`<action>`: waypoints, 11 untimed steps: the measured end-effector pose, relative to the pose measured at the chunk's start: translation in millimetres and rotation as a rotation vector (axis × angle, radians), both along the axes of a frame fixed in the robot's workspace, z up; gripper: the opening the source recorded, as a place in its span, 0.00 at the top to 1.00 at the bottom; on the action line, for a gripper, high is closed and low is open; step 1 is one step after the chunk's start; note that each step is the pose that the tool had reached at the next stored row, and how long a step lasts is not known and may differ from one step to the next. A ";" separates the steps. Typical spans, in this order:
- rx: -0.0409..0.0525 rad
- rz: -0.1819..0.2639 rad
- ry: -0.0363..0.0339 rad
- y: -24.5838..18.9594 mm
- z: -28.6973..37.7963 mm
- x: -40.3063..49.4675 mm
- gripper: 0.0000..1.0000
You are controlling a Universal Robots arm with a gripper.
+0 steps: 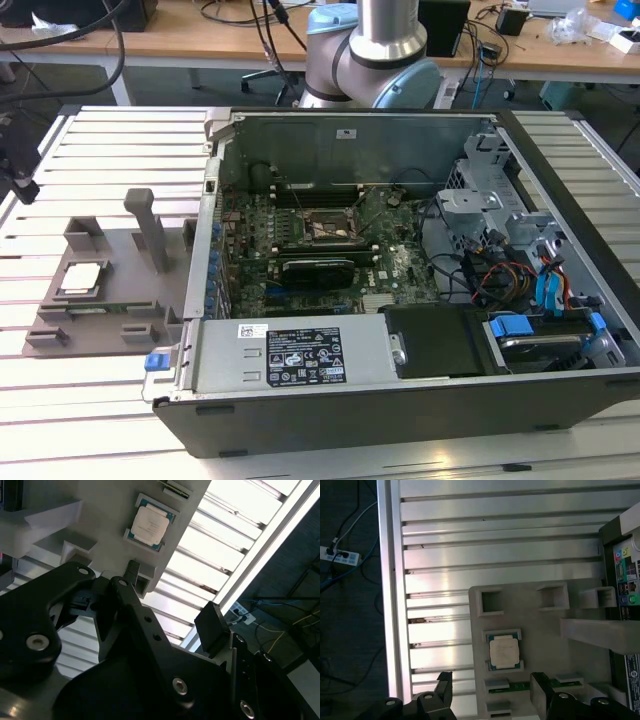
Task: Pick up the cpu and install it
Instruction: 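Pick up the cpu and move it towards the insertion slot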
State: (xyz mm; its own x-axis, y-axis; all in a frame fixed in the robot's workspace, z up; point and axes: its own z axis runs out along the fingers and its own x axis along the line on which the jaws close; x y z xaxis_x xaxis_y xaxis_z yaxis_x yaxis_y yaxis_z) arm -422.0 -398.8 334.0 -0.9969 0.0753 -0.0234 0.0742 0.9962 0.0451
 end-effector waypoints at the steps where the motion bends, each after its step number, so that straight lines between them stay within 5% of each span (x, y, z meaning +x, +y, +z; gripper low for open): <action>1: 0.0000 0.000 0.0000 0.0 -0.8 0.0 0.28; 11: 0.0000 0.000 0.0000 0.0 -7.0 0.0 0.28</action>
State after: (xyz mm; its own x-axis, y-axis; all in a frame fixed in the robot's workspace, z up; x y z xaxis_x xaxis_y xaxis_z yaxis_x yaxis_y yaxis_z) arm -422.0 -398.9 327.0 -0.9969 0.0753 -0.0234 0.0742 0.9962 0.0451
